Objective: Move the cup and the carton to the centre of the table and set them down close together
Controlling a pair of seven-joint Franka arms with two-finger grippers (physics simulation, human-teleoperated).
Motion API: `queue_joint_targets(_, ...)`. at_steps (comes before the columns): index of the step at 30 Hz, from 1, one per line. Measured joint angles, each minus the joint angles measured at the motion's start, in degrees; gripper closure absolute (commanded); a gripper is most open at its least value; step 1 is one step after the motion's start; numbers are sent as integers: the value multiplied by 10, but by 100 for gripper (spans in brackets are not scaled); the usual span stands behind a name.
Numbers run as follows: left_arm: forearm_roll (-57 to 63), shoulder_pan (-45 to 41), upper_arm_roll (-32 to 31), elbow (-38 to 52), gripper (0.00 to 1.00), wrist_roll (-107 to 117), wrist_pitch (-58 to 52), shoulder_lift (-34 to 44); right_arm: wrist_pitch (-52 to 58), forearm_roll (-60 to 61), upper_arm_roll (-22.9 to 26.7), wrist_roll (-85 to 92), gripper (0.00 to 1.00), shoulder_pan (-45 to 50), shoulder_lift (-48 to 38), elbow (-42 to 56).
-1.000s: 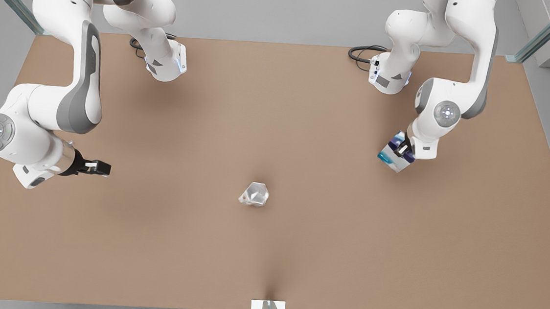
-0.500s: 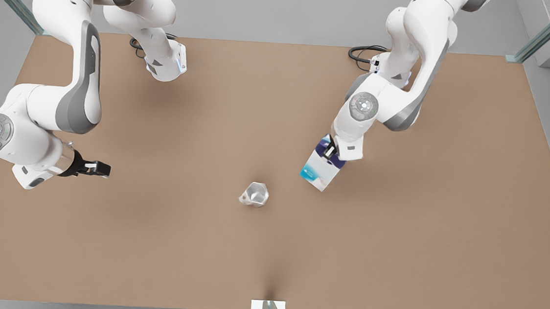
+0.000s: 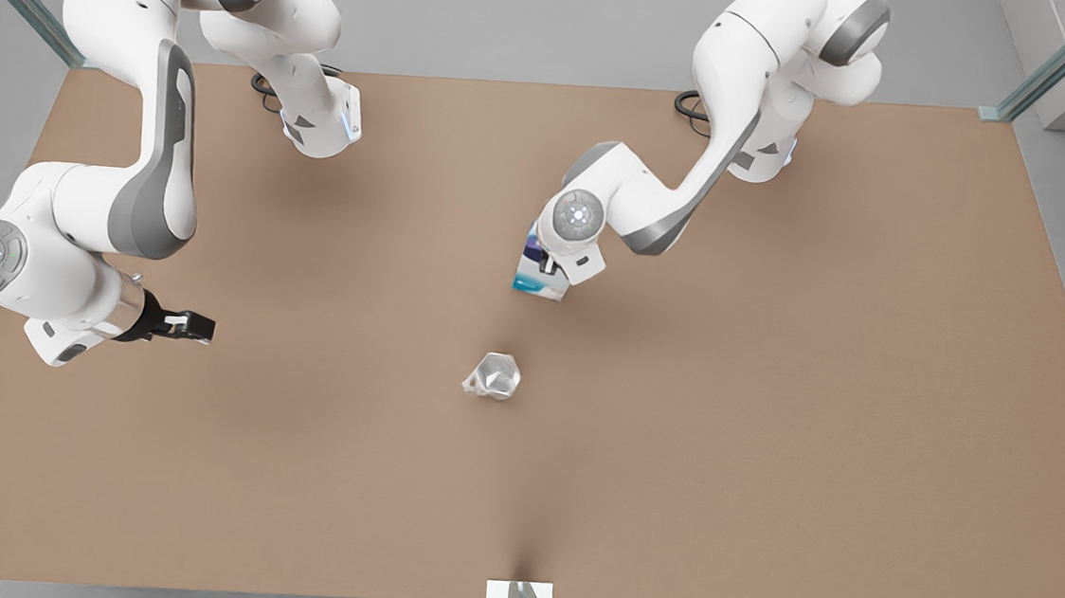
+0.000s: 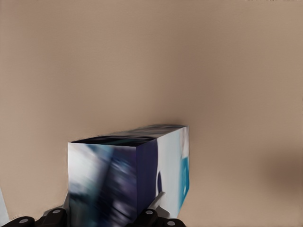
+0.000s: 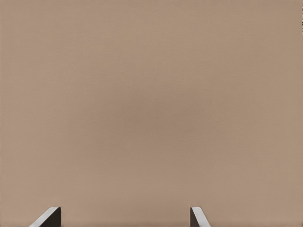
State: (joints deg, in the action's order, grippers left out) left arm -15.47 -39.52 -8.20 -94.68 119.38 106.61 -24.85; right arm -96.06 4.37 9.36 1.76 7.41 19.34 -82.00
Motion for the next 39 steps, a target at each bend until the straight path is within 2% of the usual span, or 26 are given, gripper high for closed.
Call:
queue_joint_targets(3,-6,-12,2,4,69,30,21,-12,1,0,0,0,0,0,0,0)
queue_joint_targets(5,4,-18,4,3,53,33,33,-16,1,0,0,0,0,0,0,0)
queue_joint_targets(7,69,-31,13,2,31,42,52,-22,1,2,-1,0,0,0,0,0)
queue_joint_targets(8,127,-32,15,2,13,44,57,-22,1,2,0,0,0,0,0,0)
queue_joint_targets(9,156,-33,15,2,0,41,52,-22,1,1,-1,0,0,1,0,0)
queue_joint_targets(20,74,-37,14,-3,0,28,46,-2,7,3,-1,0,0,2,-1,0)
queue_joint_targets(30,60,-39,13,-2,0,26,45,4,10,4,-1,0,0,1,-1,8)
queue_joint_targets(35,57,-37,16,3,0,10,32,33,9,4,-1,0,0,1,-1,9)
queue_joint_targets(38,52,-36,80,74,0,-68,-45,59,9,4,-1,0,0,1,-1,11)
queue_joint_targets(39,51,-36,123,75,0,-210,-74,79,9,4,-1,0,0,1,-1,11)
